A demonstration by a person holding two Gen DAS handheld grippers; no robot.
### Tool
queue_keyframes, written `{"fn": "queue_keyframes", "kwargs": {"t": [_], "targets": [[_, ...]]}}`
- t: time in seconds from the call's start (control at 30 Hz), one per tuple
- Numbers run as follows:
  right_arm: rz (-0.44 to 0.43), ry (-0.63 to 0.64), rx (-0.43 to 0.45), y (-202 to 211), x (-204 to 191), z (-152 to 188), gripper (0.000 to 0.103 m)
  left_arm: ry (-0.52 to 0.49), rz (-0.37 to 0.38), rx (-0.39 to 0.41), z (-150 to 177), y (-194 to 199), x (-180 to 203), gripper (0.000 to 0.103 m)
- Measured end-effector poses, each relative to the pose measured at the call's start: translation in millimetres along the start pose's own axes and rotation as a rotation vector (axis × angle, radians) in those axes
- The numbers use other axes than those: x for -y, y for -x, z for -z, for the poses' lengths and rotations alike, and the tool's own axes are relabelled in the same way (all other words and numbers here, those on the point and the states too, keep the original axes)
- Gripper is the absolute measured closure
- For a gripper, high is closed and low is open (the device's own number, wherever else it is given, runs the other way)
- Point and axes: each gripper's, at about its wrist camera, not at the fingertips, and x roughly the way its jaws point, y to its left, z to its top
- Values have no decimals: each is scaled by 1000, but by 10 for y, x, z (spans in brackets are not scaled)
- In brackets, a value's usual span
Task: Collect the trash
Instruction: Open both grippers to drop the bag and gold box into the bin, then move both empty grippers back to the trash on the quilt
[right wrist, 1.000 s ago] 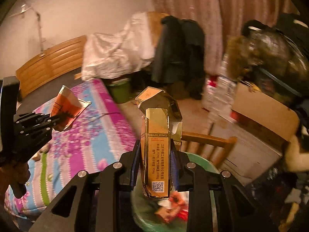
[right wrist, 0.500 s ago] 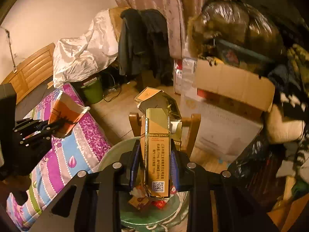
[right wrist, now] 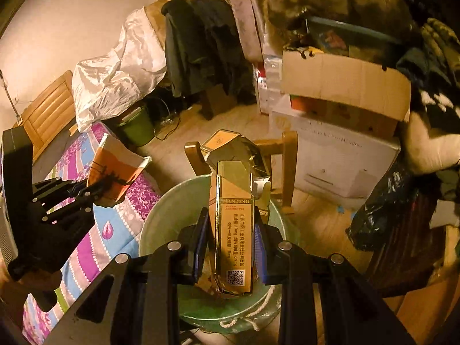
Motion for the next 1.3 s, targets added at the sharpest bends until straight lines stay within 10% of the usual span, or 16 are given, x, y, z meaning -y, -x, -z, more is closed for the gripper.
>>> {"fn": "queue_keyframes", "kwargs": {"t": [0.53,0.77,0.83,1.3], "targets": [[-117,-65,-26,-111,38,24,73,7,60,-28,23,-95,27,94],[-171,-108,-29,-154,62,37,63,26,209,-15,35,-89,48,84],[-166,-122,-26,-158,97,43,63,36,205,-26,61,-123,38,68],[-217,-29,-7,-195,-206,41,63,158,88,-47,563,-83,-423,64]]}}
